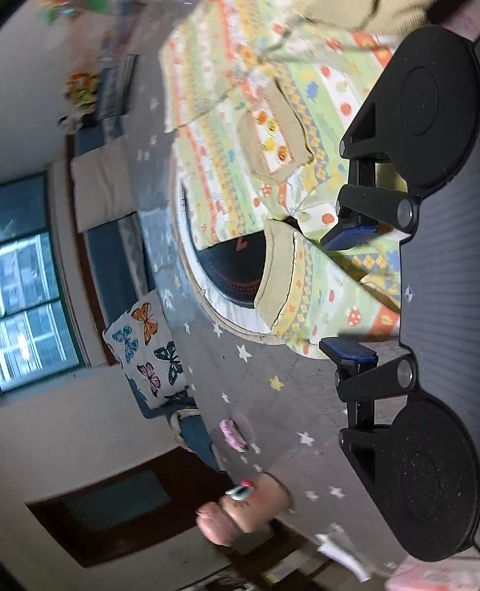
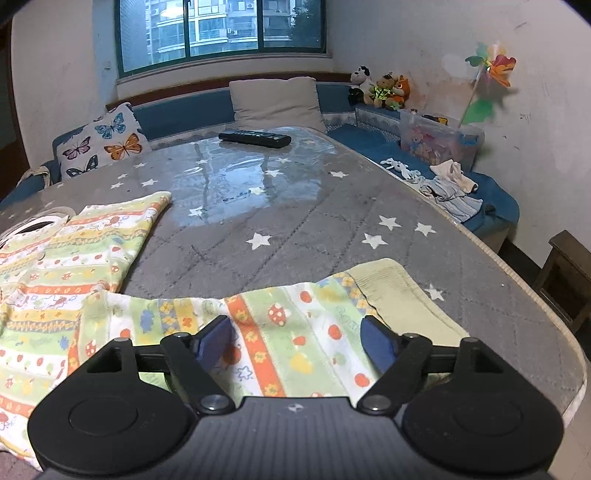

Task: Fold clothes

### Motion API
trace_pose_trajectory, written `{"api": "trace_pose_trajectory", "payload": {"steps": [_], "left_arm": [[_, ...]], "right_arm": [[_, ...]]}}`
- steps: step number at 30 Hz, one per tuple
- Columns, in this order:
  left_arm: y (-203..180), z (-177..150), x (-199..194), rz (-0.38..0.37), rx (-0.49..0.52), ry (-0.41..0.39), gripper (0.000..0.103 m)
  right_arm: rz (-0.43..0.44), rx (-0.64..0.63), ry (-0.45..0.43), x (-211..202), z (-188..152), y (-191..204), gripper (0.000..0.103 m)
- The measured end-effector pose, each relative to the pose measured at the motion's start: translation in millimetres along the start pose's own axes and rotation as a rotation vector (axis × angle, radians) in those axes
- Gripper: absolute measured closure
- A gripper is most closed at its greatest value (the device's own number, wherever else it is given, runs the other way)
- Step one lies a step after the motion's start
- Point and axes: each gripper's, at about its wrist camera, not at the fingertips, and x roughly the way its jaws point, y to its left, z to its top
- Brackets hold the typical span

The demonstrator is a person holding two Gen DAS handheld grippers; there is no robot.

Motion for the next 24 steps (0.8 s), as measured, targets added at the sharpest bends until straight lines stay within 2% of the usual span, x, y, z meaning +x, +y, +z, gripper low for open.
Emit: {"api": "trace_pose_trajectory", "payload": {"steps": [1,6,8,9,14,24], "left_arm": [[-0.4,-0.4,3.2,-0.002,0.008,0.002,0.049],[2.5,-4.7,14.1,-0.035,0.017,0.013,0.073],[4.0,-6.6,15.0,-0.043,0.016,0.005,0.091],[6.3,-6.6,14.8,-0.05,0.006,-0.002,0.093],[24.5,-6.5,12.0,-0.06,-0.092,-0.036,0.099],[72.0,-10.9,6.7,-0.068,-0.314,-0.087,0.099]], "right_arm": [[-0.001,0.0,0.002,-0.1,0.3,-0.4,0.02],[-0.007,0.002,0.014,3.2,3.0,2.4,0.012],[-0.012,0.003,0.016,4.3,3.4,4.0,0.009],[-0.014,0.003,0.015,4.8,3.5,4.6,0.009],[-0.017,0.004,0.022,9.1,5.1,5.9,0.003],[-0.064,0.039,0.018,15.2,8.7,13.2,0.0]]}}
